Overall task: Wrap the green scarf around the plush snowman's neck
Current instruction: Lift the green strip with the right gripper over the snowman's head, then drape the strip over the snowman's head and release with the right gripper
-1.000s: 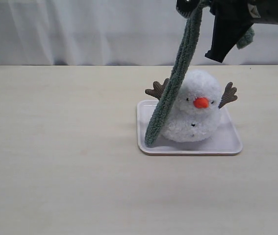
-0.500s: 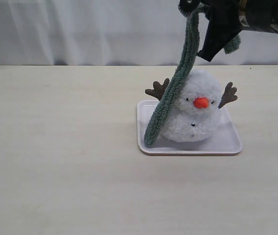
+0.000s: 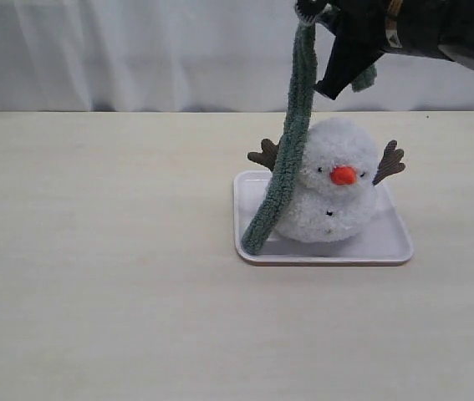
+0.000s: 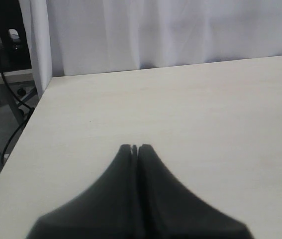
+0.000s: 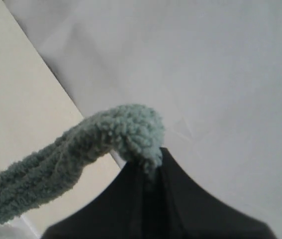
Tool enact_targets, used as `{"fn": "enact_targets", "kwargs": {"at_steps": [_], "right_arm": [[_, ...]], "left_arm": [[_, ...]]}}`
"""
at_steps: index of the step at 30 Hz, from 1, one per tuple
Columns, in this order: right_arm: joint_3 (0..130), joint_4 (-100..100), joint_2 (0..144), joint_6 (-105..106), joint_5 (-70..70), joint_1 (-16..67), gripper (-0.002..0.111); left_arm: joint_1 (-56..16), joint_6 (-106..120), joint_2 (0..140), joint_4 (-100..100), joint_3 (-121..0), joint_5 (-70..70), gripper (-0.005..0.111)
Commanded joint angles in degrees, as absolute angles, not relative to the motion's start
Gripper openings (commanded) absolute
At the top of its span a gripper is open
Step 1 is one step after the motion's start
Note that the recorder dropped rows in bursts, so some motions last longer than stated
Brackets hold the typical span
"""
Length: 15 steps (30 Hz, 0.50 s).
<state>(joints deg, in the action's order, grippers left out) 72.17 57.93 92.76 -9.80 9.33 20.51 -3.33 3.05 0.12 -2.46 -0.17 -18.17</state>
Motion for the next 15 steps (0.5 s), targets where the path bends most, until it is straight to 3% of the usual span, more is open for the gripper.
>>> {"fn": "enact_targets", "kwargs": {"at_steps": [1,15], "right_arm": [[72.6,50.5,94.7,-10.4,7.4,16.2,0.004],[72.6,38.2,102.0,-10.4,16.1,11.2,0.004]], "left_arm": [[-3.7,2.9,0.0,-2.4,0.0,-17.7,0.0],[-3.7,2.9,0.0,-2.4,0.0,-17.7,0.0]]}}
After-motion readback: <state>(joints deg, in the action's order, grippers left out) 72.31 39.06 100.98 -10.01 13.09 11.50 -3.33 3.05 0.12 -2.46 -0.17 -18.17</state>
